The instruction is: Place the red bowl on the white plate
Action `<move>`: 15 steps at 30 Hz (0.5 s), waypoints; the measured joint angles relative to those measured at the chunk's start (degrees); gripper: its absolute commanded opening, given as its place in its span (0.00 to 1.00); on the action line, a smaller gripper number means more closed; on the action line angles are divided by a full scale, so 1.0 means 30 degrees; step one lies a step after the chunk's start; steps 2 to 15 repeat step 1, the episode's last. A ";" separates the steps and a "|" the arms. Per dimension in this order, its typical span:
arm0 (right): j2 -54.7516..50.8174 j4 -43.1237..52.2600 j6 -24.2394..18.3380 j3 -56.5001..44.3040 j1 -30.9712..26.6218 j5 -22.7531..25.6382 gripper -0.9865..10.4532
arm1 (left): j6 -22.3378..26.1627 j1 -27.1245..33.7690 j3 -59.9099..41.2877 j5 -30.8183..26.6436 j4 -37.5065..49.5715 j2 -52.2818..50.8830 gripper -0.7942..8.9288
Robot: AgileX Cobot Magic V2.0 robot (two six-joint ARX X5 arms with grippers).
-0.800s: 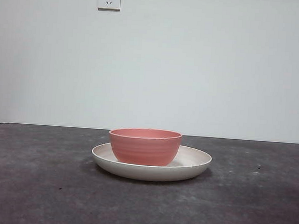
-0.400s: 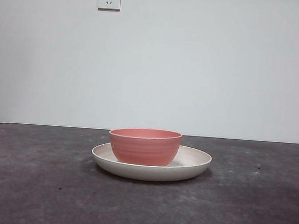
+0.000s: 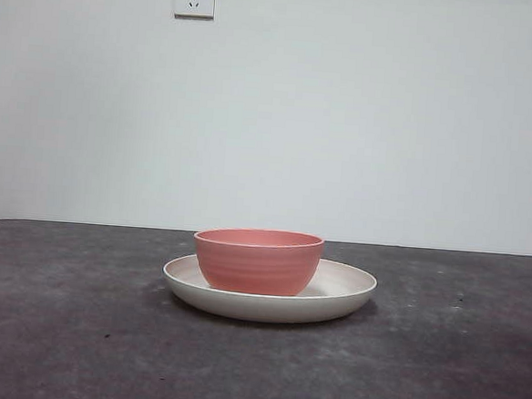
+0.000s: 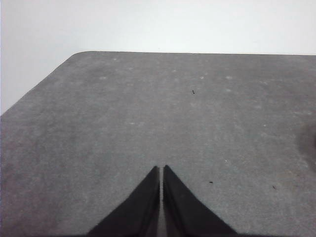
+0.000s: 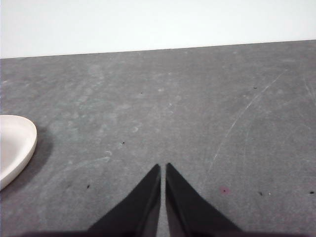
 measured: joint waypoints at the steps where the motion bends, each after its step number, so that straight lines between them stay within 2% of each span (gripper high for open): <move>1: 0.0000 0.0000 0.0000 0.0000 0.0000 -0.0007 0.10 | 0.0000 0.0000 0.0000 0.0000 0.0000 -0.0007 0.09; 15: 0.0000 0.0000 0.0000 0.0000 0.0000 -0.0007 0.10 | 0.0000 0.0000 0.0000 0.0000 0.0000 -0.0007 0.09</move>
